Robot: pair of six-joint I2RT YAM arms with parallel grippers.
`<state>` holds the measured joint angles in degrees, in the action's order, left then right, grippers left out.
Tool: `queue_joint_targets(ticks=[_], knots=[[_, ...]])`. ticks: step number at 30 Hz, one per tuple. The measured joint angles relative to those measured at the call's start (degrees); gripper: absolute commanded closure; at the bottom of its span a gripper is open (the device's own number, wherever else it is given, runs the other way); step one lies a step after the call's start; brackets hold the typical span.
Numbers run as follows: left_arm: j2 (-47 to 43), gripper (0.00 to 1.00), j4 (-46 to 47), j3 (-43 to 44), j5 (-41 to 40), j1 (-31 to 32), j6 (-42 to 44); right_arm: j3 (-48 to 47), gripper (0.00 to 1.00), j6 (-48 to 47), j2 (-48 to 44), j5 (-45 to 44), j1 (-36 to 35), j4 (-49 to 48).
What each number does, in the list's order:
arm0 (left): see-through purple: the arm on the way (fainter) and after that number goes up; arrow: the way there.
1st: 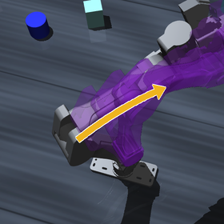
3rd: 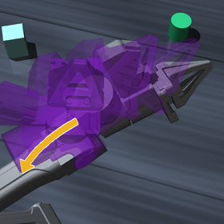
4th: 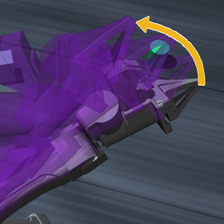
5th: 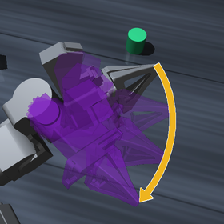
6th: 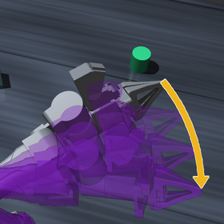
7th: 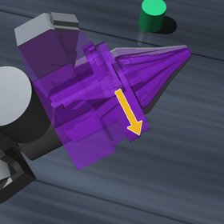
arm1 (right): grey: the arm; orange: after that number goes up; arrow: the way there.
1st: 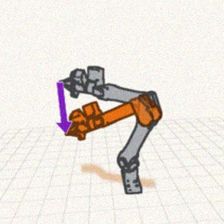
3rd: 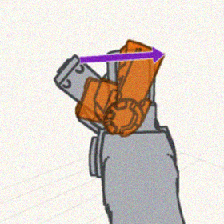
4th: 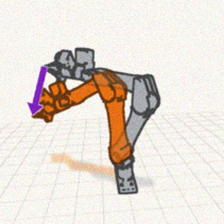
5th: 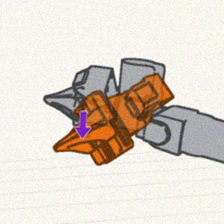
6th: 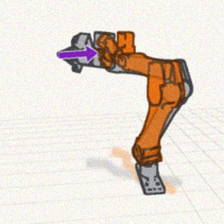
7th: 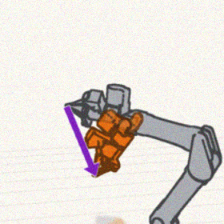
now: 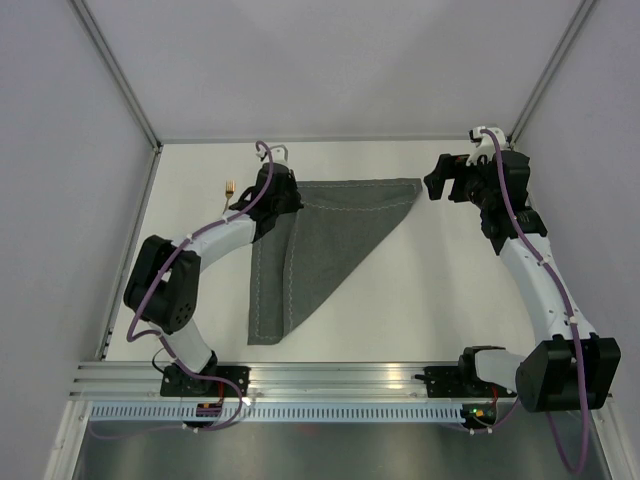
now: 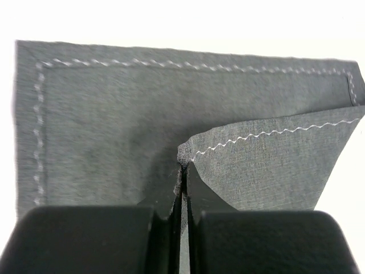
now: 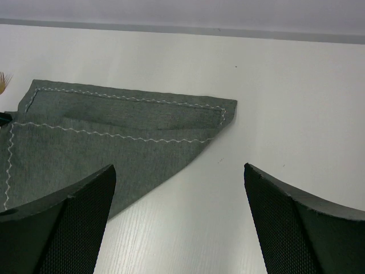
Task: Fold the napkin, place the utensils inside, and roll it up
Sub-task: Fold the napkin
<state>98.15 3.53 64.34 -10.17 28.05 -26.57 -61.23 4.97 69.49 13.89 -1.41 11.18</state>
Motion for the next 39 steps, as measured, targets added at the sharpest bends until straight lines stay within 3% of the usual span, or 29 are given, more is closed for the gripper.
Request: queue_joint_targets(ticks=[15,39], knots=[[3.19,0.98,-2.67,8.57,5.01,-7.52,0.04,0.0,0.02,0.37,1.33,0.9,0.0,0.02],[8.02,0.98,-5.73,13.22,8.37,-12.26,0.04,0.0,0.02,0.37,2.47,1.29,0.0,0.22]])
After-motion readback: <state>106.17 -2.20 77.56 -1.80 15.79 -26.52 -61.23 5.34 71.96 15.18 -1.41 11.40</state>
